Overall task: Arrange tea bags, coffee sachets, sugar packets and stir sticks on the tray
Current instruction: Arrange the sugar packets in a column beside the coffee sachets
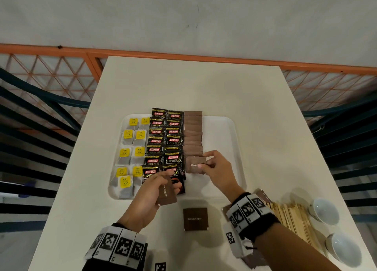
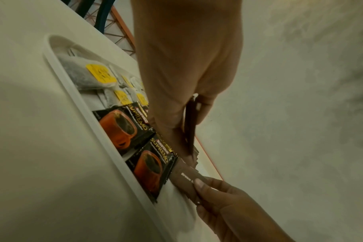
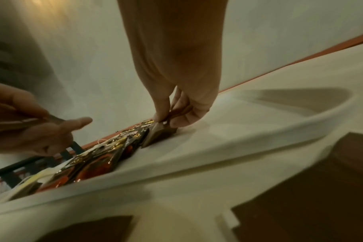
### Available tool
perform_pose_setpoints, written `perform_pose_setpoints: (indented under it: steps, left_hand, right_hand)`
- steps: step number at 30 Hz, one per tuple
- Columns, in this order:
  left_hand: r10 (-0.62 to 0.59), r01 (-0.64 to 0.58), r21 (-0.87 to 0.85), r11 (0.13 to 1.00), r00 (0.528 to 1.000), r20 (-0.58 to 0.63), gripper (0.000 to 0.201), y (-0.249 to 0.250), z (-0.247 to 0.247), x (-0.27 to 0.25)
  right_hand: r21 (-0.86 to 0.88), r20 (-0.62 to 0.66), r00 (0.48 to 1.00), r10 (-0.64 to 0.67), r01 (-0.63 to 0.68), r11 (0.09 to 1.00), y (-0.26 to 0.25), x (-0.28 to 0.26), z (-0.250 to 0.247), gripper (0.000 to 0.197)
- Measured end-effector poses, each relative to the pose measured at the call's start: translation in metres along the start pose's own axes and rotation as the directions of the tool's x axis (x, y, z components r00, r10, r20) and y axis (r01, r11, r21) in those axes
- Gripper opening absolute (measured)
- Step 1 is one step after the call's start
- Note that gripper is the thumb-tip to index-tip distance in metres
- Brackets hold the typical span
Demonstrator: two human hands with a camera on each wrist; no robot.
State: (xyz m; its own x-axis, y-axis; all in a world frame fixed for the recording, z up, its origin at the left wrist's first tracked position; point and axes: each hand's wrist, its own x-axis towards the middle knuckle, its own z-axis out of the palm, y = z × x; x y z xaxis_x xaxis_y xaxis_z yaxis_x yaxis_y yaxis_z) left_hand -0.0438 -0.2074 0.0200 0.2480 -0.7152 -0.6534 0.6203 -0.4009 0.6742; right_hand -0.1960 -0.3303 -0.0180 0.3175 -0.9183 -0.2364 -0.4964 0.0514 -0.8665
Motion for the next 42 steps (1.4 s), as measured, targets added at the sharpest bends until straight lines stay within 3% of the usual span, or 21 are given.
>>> perform_pose_setpoints:
  steps: [5,9,12,15,19,23,25,28,32,34,36,40,42]
  left_hand:
    - [0.051,-0.051,0.082,0.995,0.999,0.005,0.028,-0.001,0.0,-0.004]
    - [0.118,-0.118,0.022,0.993,0.993,-0.009,0.023,-0.001,0.001,-0.002]
    - [0.145,-0.147,-0.084,0.986,0.989,-0.03,0.021,-0.001,0.002,0.001]
    - [0.159,-0.166,-0.129,0.978,0.985,-0.064,0.018,-0.001,0.006,0.004]
    - [0.171,-0.184,-0.115,0.976,0.978,-0.117,0.012,-0.001,0.013,0.003]
    - [0.169,-0.174,-0.066,0.983,0.983,-0.069,0.008,-0.004,0.014,0.0]
    - [0.189,-0.18,0.114,0.977,0.979,-0.072,0.006,-0.007,0.011,-0.001]
    - [0.279,-0.221,0.472,0.853,0.959,-0.054,0.01,-0.015,0.005,-0.002]
    - [0.386,-0.351,0.762,0.545,0.911,0.144,0.017,-0.031,0.0,-0.01]
    - [0.337,-0.391,0.835,0.388,0.903,0.267,0.016,-0.043,-0.003,-0.012]
    - [0.26,-0.408,0.866,0.289,0.904,0.339,0.021,-0.053,-0.006,-0.014]
    - [0.137,-0.399,0.904,0.156,0.915,0.38,0.053,-0.065,-0.006,-0.018]
    - [0.123,-0.387,0.914,0.124,0.92,0.373,0.059,-0.069,-0.003,-0.02]
  right_hand:
    - [-0.08,-0.052,0.998,-0.028,0.023,0.997,0.003,0.004,0.007,0.031]
    - [-0.125,-0.079,0.997,-0.007,-0.003,0.992,0.003,0.002,0.006,0.038]
    - [-0.131,-0.12,0.993,-0.016,0.0,0.991,-0.01,-0.006,0.002,0.026]
    - [-0.072,0.058,0.996,-0.061,0.065,0.995,-0.028,-0.026,-0.001,0.012]
    - [0.087,0.367,0.929,-0.049,0.019,0.996,-0.039,-0.051,0.006,0.006]
    - [0.202,0.351,0.936,0.021,-0.098,0.974,-0.033,-0.051,0.007,0.007]
    - [0.244,0.306,0.949,0.073,-0.152,0.958,-0.027,-0.048,0.002,0.009]
    - [0.256,0.251,0.961,0.119,-0.184,0.949,-0.017,-0.043,-0.007,0.01]
    - [0.156,0.155,0.974,0.164,-0.188,0.97,-0.002,-0.031,-0.011,0.008]
    - [0.117,0.108,0.976,0.187,-0.199,0.973,0.004,-0.023,-0.008,0.008]
    - [0.09,0.062,0.978,0.199,-0.204,0.975,0.008,-0.016,-0.003,0.013]
    - [0.03,0.003,0.983,0.185,-0.185,0.982,0.009,-0.01,0.004,0.011]
    - [-0.003,-0.023,0.988,0.154,-0.154,0.988,0.009,-0.01,0.005,0.011]
